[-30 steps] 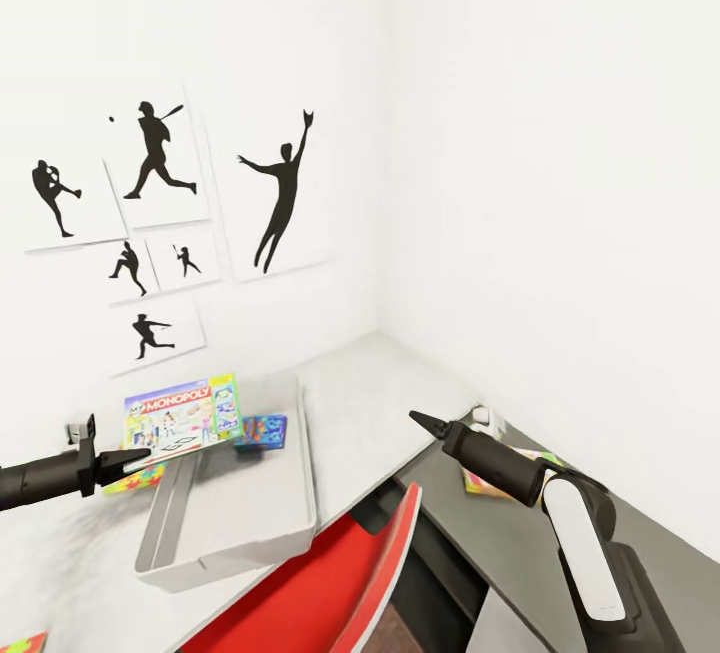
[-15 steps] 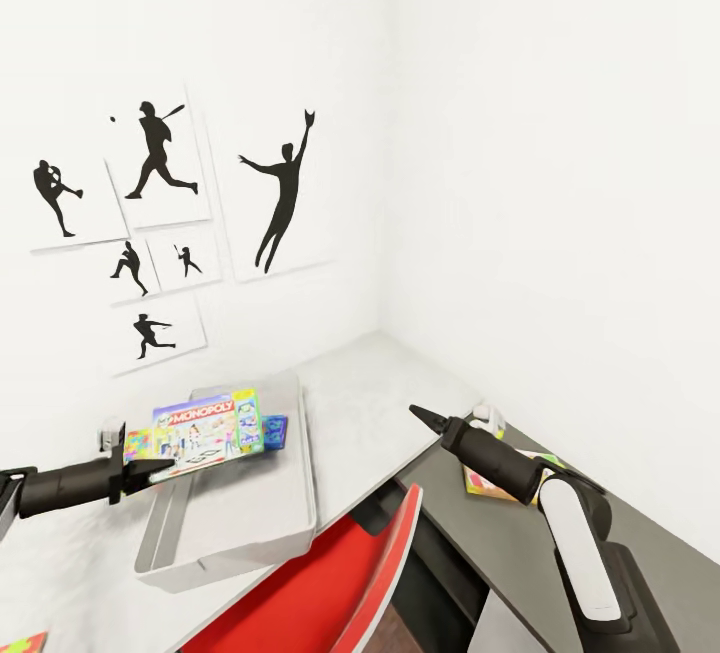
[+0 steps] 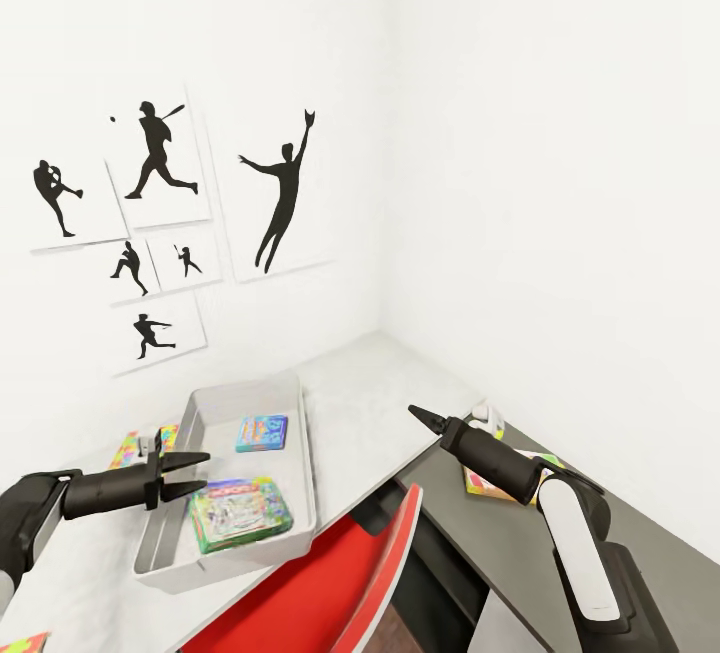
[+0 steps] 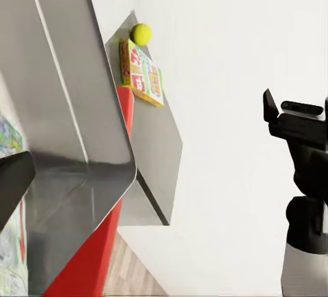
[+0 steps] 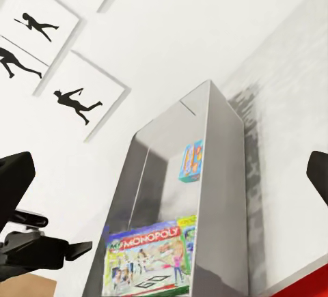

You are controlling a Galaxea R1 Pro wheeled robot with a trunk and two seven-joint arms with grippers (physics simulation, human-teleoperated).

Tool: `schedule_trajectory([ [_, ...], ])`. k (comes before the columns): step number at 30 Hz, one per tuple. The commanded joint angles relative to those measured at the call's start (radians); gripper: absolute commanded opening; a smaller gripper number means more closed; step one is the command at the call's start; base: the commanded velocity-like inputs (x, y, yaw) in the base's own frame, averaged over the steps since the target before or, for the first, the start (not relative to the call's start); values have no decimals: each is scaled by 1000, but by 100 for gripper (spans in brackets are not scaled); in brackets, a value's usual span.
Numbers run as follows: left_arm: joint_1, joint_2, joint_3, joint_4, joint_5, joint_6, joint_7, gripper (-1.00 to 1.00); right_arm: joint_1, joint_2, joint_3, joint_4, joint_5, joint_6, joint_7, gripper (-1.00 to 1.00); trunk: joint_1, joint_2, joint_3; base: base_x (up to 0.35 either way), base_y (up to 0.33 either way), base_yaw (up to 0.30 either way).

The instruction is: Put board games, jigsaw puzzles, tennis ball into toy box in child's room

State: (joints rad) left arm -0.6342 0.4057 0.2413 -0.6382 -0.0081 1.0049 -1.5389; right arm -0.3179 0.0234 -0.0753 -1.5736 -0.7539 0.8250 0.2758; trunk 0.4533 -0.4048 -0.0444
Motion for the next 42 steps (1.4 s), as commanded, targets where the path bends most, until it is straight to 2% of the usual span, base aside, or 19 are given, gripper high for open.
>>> schedule_trajectory([
  [1,-1,-1,0,0,-1,11,-4,100,-1,1,-3,0,4,6,6,100,1,-2,-2,0,0,0],
  [32,2,3,1,-1,4,9,-14,100,-1,0,-3,0,4,7,12,100,1,-2,-2,0,0,0],
  [38,6,8,5,-15,9,8,-32,100,-1,0,-5,0,3,8,15,100,1,-2,-2,0,0,0],
  [42,12,12,6,-57,9,8,-32,100,-1,0,-7,0,2,8,16,100,1,-2,-2,0,0,0],
])
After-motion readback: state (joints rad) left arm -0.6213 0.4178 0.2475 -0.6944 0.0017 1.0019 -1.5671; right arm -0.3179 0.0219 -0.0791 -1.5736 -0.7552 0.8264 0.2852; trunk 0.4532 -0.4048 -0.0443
